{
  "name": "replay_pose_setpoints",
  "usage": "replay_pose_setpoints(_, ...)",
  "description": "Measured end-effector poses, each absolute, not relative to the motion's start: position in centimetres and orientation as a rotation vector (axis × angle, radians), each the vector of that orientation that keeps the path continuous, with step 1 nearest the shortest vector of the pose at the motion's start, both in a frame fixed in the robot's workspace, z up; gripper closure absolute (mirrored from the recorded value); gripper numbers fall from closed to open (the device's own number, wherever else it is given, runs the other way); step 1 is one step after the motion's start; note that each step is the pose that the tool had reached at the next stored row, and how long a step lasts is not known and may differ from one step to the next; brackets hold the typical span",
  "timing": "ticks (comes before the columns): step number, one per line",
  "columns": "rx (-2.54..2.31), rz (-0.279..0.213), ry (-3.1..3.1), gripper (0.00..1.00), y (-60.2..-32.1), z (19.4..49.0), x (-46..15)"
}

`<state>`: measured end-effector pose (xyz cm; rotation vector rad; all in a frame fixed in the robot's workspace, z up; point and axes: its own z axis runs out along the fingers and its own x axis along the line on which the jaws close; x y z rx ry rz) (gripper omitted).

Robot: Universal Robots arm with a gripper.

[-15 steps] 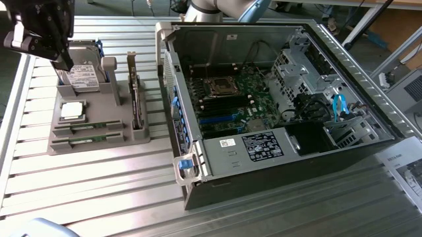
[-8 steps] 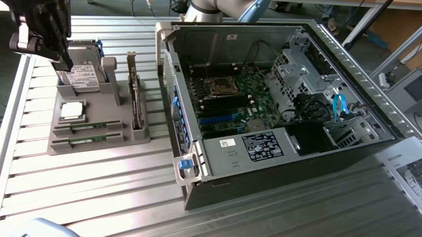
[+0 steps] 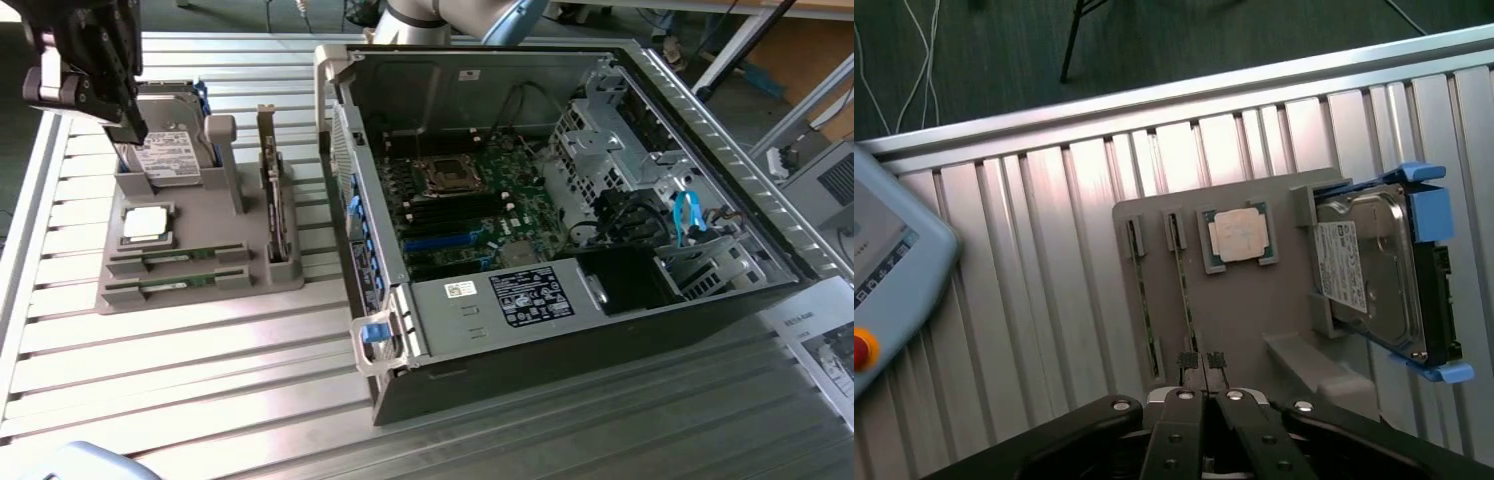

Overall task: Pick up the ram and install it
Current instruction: 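Pick up the ram and move it above insertion slot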

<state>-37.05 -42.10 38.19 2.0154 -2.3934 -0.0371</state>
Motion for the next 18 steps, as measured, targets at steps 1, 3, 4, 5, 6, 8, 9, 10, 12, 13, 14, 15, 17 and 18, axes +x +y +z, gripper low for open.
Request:
replay_pose_setpoints(1,2.021,-0.037,-2.389,0.90,-42.10,38.19,-37.05)
replay_pose_setpoints(3,2.022,-0.037,-2.388,0.90,-42.10,38.19,-37.05)
replay_pose_setpoints(4,2.022,-0.037,-2.388,0.90,-42.10,38.19,-37.05)
replay_pose_setpoints(5,2.022,-0.037,-2.388,0.90,-42.10,38.20,-37.05)
replay_pose_setpoints(6,2.022,-0.037,-2.388,0.90,-42.10,38.19,-37.05)
replay_pose_setpoints(8,2.022,-0.037,-2.388,0.90,-42.10,38.19,-37.05)
replay_pose_setpoints(9,2.022,-0.037,-2.388,0.90,-42.10,38.19,-37.05)
replay_pose_setpoints(10,2.022,-0.037,-2.388,0.90,-42.10,38.19,-37.05)
replay_pose_setpoints(12,2.022,-0.037,-2.388,0.90,-42.10,38.19,-37.05)
replay_pose_setpoints(13,2.022,-0.037,-2.388,0.90,-42.10,38.19,-37.05)
replay_pose_setpoints(14,2.022,-0.037,-2.388,0.90,-42.11,38.20,-37.05)
replay_pose_setpoints(15,2.022,-0.037,-2.388,0.89,-42.12,38.20,-37.05)
replay_pose_setpoints(17,2.022,-0.037,-2.388,0.84,-42.14,38.20,-37.05)
replay_pose_setpoints(18,2.022,-0.037,-2.388,0.84,-42.13,38.19,-37.05)
